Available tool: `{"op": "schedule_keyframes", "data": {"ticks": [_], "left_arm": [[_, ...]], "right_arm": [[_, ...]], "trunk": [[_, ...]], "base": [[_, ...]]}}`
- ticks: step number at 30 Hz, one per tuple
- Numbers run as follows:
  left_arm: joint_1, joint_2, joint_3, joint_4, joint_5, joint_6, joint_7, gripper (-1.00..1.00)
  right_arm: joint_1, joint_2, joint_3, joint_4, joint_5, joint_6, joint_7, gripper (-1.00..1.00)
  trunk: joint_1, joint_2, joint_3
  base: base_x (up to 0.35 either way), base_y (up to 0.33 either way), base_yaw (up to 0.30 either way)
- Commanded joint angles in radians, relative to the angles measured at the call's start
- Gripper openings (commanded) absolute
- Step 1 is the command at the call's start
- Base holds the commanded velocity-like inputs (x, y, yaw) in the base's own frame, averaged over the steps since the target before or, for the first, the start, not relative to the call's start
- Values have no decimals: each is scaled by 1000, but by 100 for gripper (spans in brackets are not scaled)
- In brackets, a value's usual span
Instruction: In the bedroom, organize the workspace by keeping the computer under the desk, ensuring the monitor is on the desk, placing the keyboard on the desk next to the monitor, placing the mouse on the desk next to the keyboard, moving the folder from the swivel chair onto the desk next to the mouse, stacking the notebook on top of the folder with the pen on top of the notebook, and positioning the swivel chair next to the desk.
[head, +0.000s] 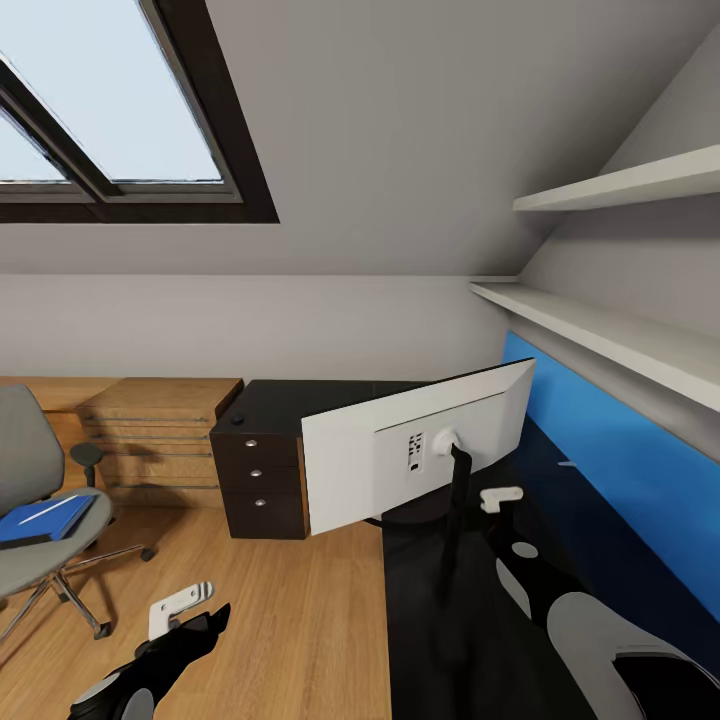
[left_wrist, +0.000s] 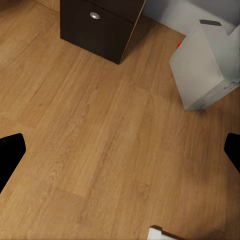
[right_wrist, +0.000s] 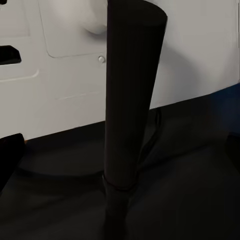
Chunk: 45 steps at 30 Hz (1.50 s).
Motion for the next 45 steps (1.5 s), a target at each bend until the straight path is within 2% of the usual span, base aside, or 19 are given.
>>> {"op": "schedule_keyframes", "data": {"ticks": [1,12,45], "left_arm": [[0,-1,1,-1,11,4,7,100],[0,-1,1,-2,12,3,7,100],[0,-2,5,-11,12,3,9,100]], "right_arm": [[0,0,1,1,3,-7,1,100],[0,-1,1,2,1,-26,-24,100],[0,1,2,1,2,-25,-30,100]], "trunk": [[0,-1,0],[0,-1,0],[0,-1,0]], "base": [[2,0,0],[16,0,0],[23,0,0]]}}
